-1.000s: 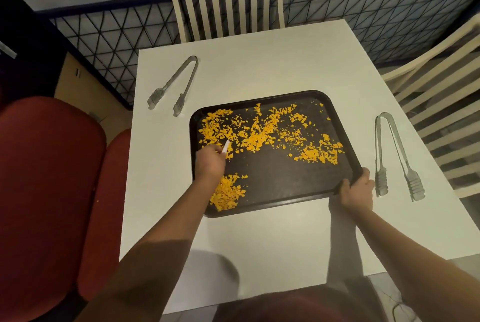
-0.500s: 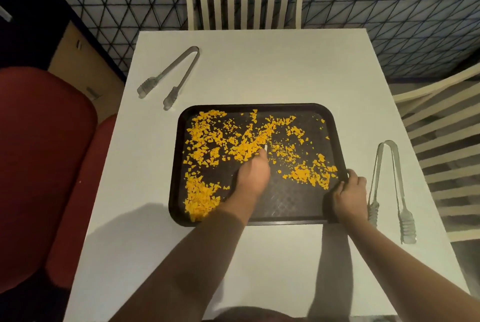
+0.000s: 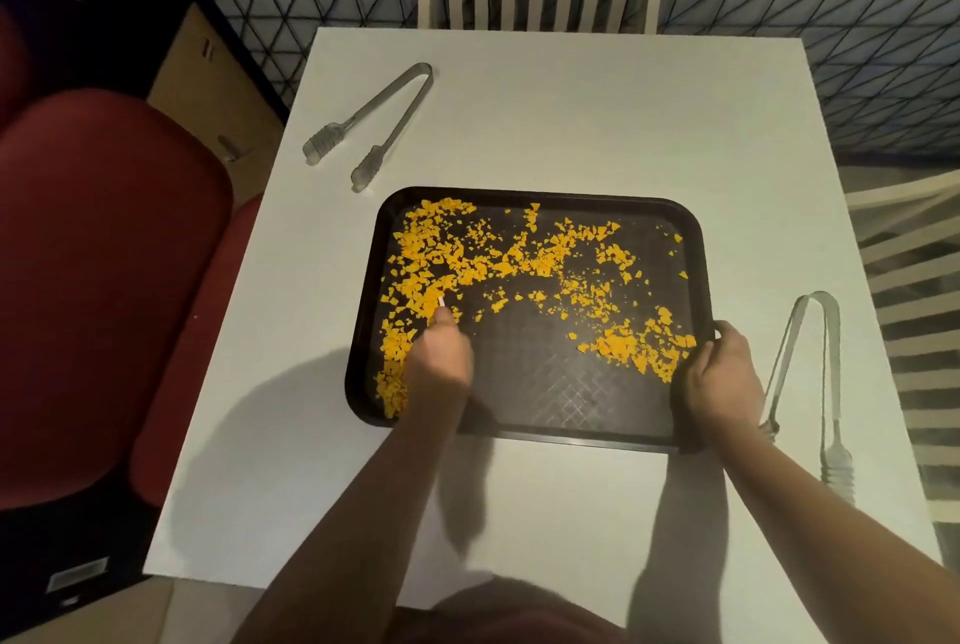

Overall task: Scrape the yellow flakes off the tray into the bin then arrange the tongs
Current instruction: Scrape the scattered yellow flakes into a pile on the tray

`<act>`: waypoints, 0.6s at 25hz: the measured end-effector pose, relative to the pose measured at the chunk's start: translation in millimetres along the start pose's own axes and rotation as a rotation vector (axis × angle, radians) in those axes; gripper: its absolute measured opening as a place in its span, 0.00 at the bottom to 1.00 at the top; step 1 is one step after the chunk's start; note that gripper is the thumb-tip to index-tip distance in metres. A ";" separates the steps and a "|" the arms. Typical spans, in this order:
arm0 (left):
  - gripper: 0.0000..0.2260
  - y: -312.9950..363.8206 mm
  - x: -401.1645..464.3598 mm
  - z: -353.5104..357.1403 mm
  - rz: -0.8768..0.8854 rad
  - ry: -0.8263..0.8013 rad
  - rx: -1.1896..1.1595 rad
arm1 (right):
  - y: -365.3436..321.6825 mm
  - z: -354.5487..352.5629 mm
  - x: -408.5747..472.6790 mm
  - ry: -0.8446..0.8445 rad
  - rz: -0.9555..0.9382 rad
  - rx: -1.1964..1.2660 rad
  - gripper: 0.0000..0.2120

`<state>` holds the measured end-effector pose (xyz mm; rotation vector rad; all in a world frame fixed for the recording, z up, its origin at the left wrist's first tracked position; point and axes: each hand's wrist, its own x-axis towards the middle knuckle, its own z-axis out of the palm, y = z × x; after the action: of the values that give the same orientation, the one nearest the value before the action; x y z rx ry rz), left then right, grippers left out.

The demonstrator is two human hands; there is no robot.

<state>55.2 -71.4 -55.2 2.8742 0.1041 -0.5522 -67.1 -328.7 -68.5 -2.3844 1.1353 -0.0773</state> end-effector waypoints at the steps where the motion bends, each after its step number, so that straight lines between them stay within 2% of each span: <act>1: 0.13 7.6 -2.2 0.3 0.025 0.007 -0.003 | 0.3 0.9 0.5 0.008 -0.001 0.006 0.14; 5: 0.09 57.3 -13.0 7.5 0.347 0.021 0.013 | 2.6 4.2 3.1 0.020 0.006 0.004 0.16; 7: 0.09 68.1 -16.6 10.5 0.386 -0.034 -0.005 | 3.1 4.9 4.3 0.011 0.018 -0.001 0.17; 9: 0.09 63.7 -17.4 11.1 0.315 -0.063 0.003 | 3.8 5.2 4.3 0.014 0.018 0.000 0.17; 12: 0.13 30.9 -16.8 6.4 0.101 -0.081 -0.025 | 4.4 5.6 4.0 0.017 0.006 0.002 0.17; 13: 0.13 15.9 -18.4 2.1 0.042 -0.046 -0.072 | 4.5 6.0 3.9 0.019 0.003 0.000 0.16; 15: 0.14 -7.7 -24.2 -3.8 0.071 0.094 -0.058 | 4.3 6.6 4.0 0.027 0.001 0.000 0.16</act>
<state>33.3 -63.7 -44.2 2.8343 0.0320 -0.3946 -66.0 -331.3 -76.9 -2.3895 1.1494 -0.1091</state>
